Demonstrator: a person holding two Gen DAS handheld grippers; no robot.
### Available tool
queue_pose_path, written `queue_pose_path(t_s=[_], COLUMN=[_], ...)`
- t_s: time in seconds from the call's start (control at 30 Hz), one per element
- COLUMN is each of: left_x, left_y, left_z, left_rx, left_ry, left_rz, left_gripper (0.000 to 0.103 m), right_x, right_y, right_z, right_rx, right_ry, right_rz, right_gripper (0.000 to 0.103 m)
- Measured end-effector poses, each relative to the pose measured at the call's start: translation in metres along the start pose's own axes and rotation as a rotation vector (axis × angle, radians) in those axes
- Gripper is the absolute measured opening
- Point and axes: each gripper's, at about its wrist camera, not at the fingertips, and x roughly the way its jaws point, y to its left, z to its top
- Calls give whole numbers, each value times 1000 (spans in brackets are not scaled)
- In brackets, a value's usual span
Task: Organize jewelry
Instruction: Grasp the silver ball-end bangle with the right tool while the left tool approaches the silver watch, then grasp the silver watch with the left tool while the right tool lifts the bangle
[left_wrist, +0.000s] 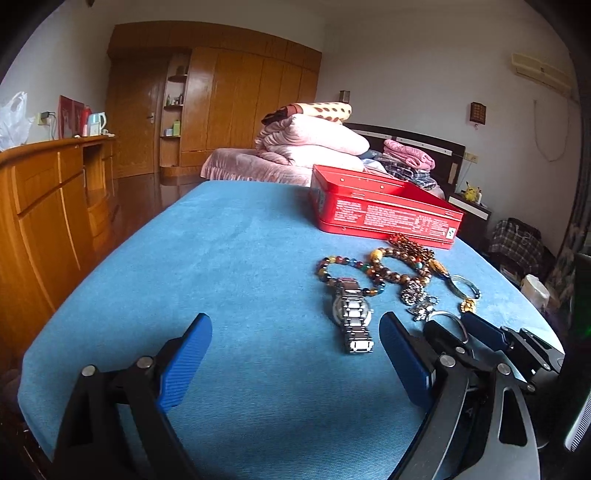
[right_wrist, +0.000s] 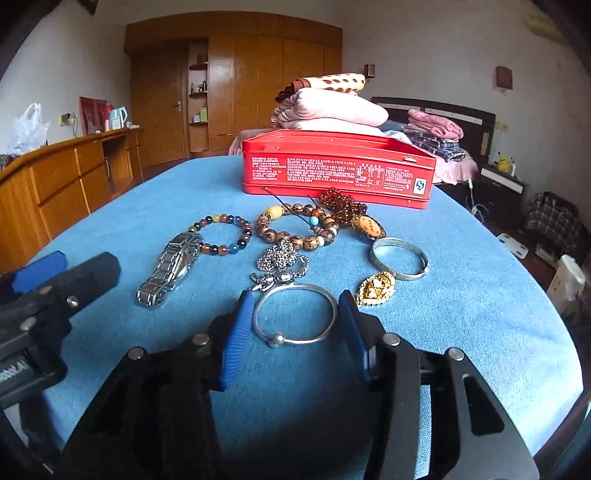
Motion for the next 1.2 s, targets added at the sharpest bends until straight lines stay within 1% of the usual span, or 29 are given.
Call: queue_pose_path(t_s=[0.2, 0.27, 0.4, 0.57, 0.67, 0.77, 0.8, 0.87, 0.9, 0.97, 1.0, 1.1, 1.2], left_x=[8, 13, 22, 36, 43, 54, 55, 53, 53, 55, 55, 53, 50], left_y=[-13, -20, -32, -40, -43, -42, -42, -43, -44, -45, -46, -44, -43], left_z=[1, 2, 6, 11, 14, 13, 12, 11, 11, 9, 9, 9, 7], left_rx=[15, 22, 28, -5, -30, -46, -51, -52, -45, -28, -20, -25, -28], left_ry=[19, 27, 37, 72, 99, 138, 138, 130, 131, 133, 133, 129, 110], left_rz=[-21, -30, -29, -10, -9, 4, 17, 23, 29, 41, 48, 41, 11], left_gripper=[90, 90, 90, 89, 80, 64, 58, 56, 52, 42, 33, 32, 32], right_x=[-16, -23, -33, -35, -35, -35, -34, -33, -32, -31, -31, -31, -33], right_y=[-18, -24, -39, -58, -66, -72, -74, -76, -76, -77, -77, -76, -75], right_z=[-3, -3, -2, -4, -6, -8, -9, -10, -10, -10, -10, -10, -10], right_rx=[47, 51, 64, 96, 119, 131, 138, 145, 148, 151, 151, 150, 145], right_ry=[-30, -50, -81, -91, -97, -103, -104, -104, -103, -100, -100, -103, -110], right_rz=[18, 7, -12, -27, -22, -20, -17, -14, -13, -9, -8, -9, -18], right_gripper=[46, 46, 46, 46, 46, 46, 46, 46, 46, 46, 46, 46, 46])
